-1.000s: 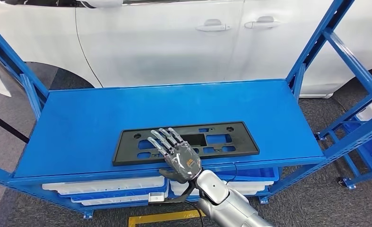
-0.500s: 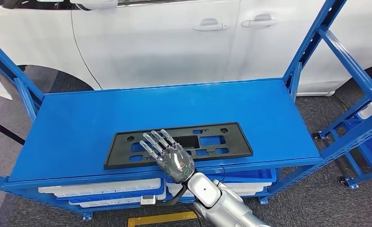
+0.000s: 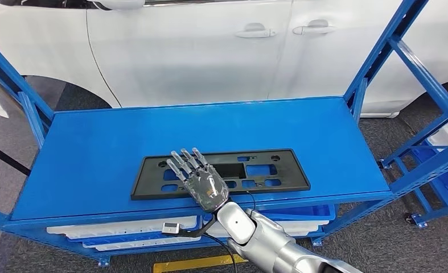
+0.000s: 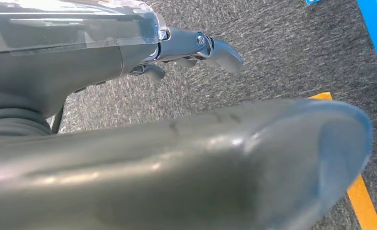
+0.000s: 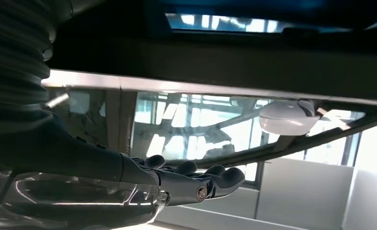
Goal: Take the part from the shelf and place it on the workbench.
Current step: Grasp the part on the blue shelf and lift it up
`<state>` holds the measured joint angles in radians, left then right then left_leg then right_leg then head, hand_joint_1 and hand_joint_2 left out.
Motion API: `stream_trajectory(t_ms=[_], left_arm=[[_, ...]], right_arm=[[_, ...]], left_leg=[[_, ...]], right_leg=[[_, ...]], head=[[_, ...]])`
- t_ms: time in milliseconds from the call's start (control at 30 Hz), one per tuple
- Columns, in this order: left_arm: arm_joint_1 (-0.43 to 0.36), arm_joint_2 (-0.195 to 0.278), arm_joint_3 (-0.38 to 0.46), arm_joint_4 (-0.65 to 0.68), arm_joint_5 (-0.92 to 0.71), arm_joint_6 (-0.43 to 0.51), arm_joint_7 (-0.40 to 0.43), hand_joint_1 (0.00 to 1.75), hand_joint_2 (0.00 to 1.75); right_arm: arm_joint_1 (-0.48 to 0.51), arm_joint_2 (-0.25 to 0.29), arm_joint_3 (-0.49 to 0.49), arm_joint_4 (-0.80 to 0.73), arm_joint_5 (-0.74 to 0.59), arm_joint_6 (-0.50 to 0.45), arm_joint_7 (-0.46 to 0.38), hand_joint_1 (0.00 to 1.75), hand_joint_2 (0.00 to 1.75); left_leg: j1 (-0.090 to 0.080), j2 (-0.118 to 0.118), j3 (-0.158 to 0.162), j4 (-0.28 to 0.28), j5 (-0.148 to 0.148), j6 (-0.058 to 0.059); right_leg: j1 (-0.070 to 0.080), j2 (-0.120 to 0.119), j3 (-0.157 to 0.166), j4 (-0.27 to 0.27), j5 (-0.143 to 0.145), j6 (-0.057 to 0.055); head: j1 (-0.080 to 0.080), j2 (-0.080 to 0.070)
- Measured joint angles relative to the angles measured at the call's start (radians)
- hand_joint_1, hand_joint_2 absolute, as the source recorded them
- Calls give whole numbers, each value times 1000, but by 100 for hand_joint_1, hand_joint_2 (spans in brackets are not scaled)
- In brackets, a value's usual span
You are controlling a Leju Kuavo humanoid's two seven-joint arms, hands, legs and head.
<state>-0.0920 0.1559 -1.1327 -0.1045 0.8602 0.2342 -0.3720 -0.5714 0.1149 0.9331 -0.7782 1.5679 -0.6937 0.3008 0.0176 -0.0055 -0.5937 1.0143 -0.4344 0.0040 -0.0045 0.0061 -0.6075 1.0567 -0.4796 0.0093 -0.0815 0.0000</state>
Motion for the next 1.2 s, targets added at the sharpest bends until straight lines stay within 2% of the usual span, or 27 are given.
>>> stream_trajectory(t_ms=[33, 100, 133, 167, 200, 233, 300, 333, 367, 467, 500, 533, 600, 633, 667, 700, 733, 767, 800, 833, 867, 967, 1000, 1067, 1133, 1167, 1200], left_arm=[[-2, 0, -2, 0, 0, 0, -1, 0, 0], [-3, 0, -7, 0, 0, 0, -1, 0, 0], [-2, 0, -8, 0, 0, 0, -1, 0, 0], [-1, 0, -9, 0, 0, 0, -1, 0, 0], [-1, 0, -10, 0, 0, 0, -1, 0, 0], [-1, 0, -11, 0, 0, 0, -1, 0, 0], [-2, 0, -11, 0, 0, 0, -3, 0, 0], [-2, 0, -11, 0, 0, 0, -4, 0, 0], [-2, -1, -11, 0, 0, 0, -6, 0, 0], [-2, 0, -11, 0, 0, 0, -13, 0, 0], [-2, 1, -11, 0, 0, 0, -16, 0, 0], [-3, 1, -11, 0, -1, 0, -17, 0, 0], [-1, 3, -11, 0, -1, -2, -19, 0, 0], [1, 4, -11, 0, -1, -3, -20, 0, 0], [3, 5, -11, 0, -1, -6, -21, 0, 0], [4, 5, -11, 0, -1, -8, -23, 0, 0], [4, 6, -11, 0, -1, -11, -25, 0, 0], [4, 6, -11, 0, -1, -13, -26, 0, 0], [3, 7, -11, 0, -1, -15, -28, 0, 0], [2, 8, -11, 0, -1, -18, -30, 0, 0], [1, 9, -11, 0, -1, -20, -32, 0, 0], [0, 12, -11, 0, -1, -26, -34, 0, 0], [-2, 12, -11, 0, -1, -26, -34, 0, 0], [-5, 12, -11, 0, -1, -27, -35, 0, 0], [-4, 13, -11, 0, -1, -28, -37, 0, 0], [-3, 14, -11, 0, -1, -30, -41, 0, 44], [-3, 14, -11, 0, -1, -33, -47, 0, 87]], right_arm=[[-14, 3, 18, 23, 0, 0, 7, 0, 175], [-31, 8, 45, 59, 0, -1, 14, 0, 175], [-36, 8, 56, 73, 0, -2, 16, 0, 175], [-40, 9, 65, 84, 0, -4, 17, 0, 175], [-45, 10, 72, 93, 0, -6, 18, 0, 175], [-51, 11, 77, 100, 0, -7, 18, 4, 175], [-63, 16, 86, 116, 0, -4, 18, 88, 175], [-69, 21, 89, 129, 0, 1, 17, 132, 175], [-76, 27, 92, 146, 0, 9, 16, 171, 175], [-101, 48, 94, 201, 0, 41, 12, 175, 175], [-108, 53, 93, 217, 0, 53, 9, 175, 175], [-113, 58, 90, 231, 0, 65, 6, 175, 175], [-118, 64, 80, 262, 0, 84, 0, 175, 175], [-119, 65, 73, 276, 0, 88, -1, 175, 175], [-119, 65, 67, 289, 0, 89, -2, 175, 175], [-119, 65, 62, 299, 0, 88, -1, 175, 175], [-120, 65, 57, 306, 0, 88, 0, 175, 175], [-121, 65, 52, 312, 0, 87, 1, 175, 175], [-124, 65, 48, 316, 0, 88, 3, 175, 175], [-127, 65, 44, 319, 0, 88, 4, 175, 175], [-129, 65, 41, 322, 0, 89, 5, 175, 175], [-134, 65, 34, 329, 0, 92, 15, 175, 175], [-136, 65, 31, 331, 0, 93, 19, 175, 175], [-140, 63, 24, 339, 0, 96, 21, 175, 175], [-140, 62, 20, 346, -1, 99, 20, 175, 175], [-139, 62, 18, 348, -1, 100, 20, 175, 175], [-139, 62, 15, 350, -2, 100, 18, 175, 175]], left_leg=[[2, 0, 1, -3, 2, 6], [0, 0, 1, -3, 1, 12], [-1, 0, 2, -2, 0, 13], [-1, 0, 3, -2, -1, 14], [-1, -1, 4, -1, -2, 14], [-2, -1, 7, -1, -4, 13], [-5, -2, 11, 0, -8, 8], [-6, -2, 12, 0, -10, 4], [-7, -2, 12, 0, -11, -1], [-7, -1, 17, -3, -16, -17], [-7, 0, 12, 12, -28, -20], [-6, 0, -2, 47, -50, -24], [-3, 1, -59, 170, -111, -32], [-1, 1, -90, 232, -133, -36], [1, 1, -108, 267, -137, -40], [4, 1, -112, 269, -125, -43], [8, 1, -93, 226, -93, -46], [12, 1, -61, 158, -54, -49], [14, 1, -29, 91, -28, -51], [14, 0, -3, 37, -9, -48], [13, -1, 11, 9, -4, -43], [10, 0, 16, 0, -7, -17], [10, 2, 17, -3, -5, -9], [9, 4, 17, -7, -1, 6], [5, 5, 12, -7, 2, 13], [3, 6, 10, -6, 3, 14], [2, 6, 9, -6, 4, 14]], right_leg=[[-1, -1, -21, 44, -25, 4], [-2, -1, -87, 175, -80, 10], [-2, -1, -116, 229, -94, 11], [-2, -1, -131, 250, -89, 11], [-2, -1, -126, 232, -66, 9], [-1, -1, -103, 177, -29, 5], [3, -2, -40, 38, 33, -8], [6, -3, -19, -8, 47, -13], [9, -3, -9, -31, 48, -17], [6, -2, 1, -46, 50, -27], [2, -3, 7, -54, 53, -31], [-1, -5, 12, -60, 55, -35], [-2, -7, 15, -63, 55, -39], [-2, -8, 15, -63, 55, -40], [-2, -8, 15, -63, 54, -39], [-3, -7, 16, -62, 53, -38], [-4, -7, 17, -60, 52, -35], [-6, -6, 18, -57, 49, -31], [-5, -5, 18, -53, 45, -25], [-4, -3, 17, -48, 43, -19], [-3, -1, 15, -45, 42, -14], [-3, 4, 17, -45, 43, 2], [-4, 3, 14, -34, 33, 7], [-8, 1, -20, 45, -17, 14], [-8, 0, -82, 178, -82, 17], [-8, 0, -103, 224, -96, 17], [-8, 0, -107, 236, -92, 16]], head=[[0, 0], [0, 0], [0, 0], [0, 0], [0, 0], [0, 0], [0, 0], [0, 0], [0, 0], [0, 0], [0, 0], [0, 0], [0, 0], [0, 0], [0, 0], [0, 0], [0, 0], [0, 0], [0, 0], [0, 0], [0, 0], [0, 0], [0, 0], [0, 0], [0, 0], [0, 0], [0, 0]])
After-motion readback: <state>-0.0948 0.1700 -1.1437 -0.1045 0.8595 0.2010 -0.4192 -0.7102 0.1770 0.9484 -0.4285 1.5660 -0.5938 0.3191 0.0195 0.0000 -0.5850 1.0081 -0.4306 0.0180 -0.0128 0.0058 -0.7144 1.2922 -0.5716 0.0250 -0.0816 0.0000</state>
